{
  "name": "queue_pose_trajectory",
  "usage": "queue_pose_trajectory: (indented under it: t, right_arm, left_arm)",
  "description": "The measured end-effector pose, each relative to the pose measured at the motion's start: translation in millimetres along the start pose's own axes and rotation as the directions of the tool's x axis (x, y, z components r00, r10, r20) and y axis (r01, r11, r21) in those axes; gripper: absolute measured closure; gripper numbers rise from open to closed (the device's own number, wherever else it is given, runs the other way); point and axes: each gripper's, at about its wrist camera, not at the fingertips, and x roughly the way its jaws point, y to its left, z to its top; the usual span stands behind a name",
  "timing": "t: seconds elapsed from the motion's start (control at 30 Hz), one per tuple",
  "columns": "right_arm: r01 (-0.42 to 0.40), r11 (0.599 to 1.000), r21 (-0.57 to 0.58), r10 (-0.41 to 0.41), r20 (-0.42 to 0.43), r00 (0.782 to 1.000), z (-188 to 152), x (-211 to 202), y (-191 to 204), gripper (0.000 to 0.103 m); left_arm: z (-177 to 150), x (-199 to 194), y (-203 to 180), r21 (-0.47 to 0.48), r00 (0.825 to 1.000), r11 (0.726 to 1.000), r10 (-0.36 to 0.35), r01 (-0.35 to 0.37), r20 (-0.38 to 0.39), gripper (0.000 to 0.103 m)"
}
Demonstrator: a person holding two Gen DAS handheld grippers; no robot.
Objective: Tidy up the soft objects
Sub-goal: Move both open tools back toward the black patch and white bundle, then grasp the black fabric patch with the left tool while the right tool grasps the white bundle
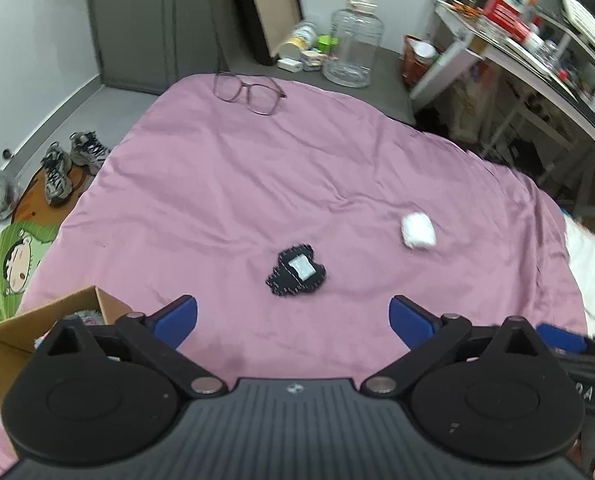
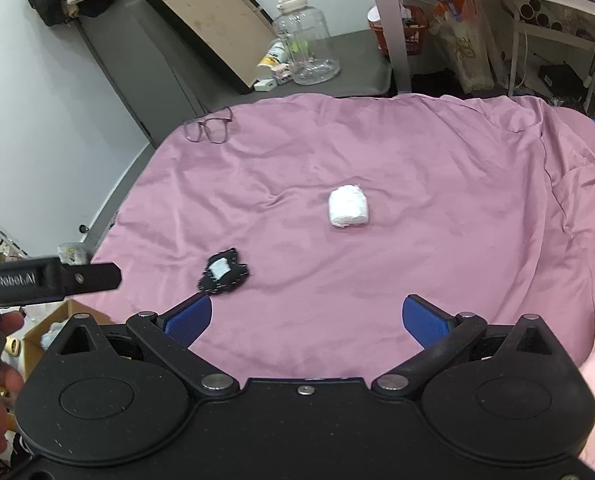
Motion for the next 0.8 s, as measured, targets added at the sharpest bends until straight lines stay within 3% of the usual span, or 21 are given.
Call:
queue_pose_trajectory:
  t: [0.17, 0.53, 0.8]
  right_arm:
    - [0.003, 1.000, 0.003, -0.003, -0.004, 1.000, 7, 22, -11, 0.000]
    - [0.021, 0.999, -0.037, -0.021, -0.006, 1.000, 28, 61, -19, 0.002]
    - [0.049, 0.996, -0.075, -0.052, -0.040, 0.998, 38, 98, -23, 0.011]
  left_arm:
    - [12, 24, 0, -0.032, 1.000, 0.999, 0.000, 0.000, 0.005, 0.001]
    - [23, 77, -3, -0.088, 0.997, 0.995, 0.043, -0.049, -0.071, 0.003]
    - [22, 125, -7, -0.116, 0.988, 0.991, 0.057, -0.074, -0.140, 0.008]
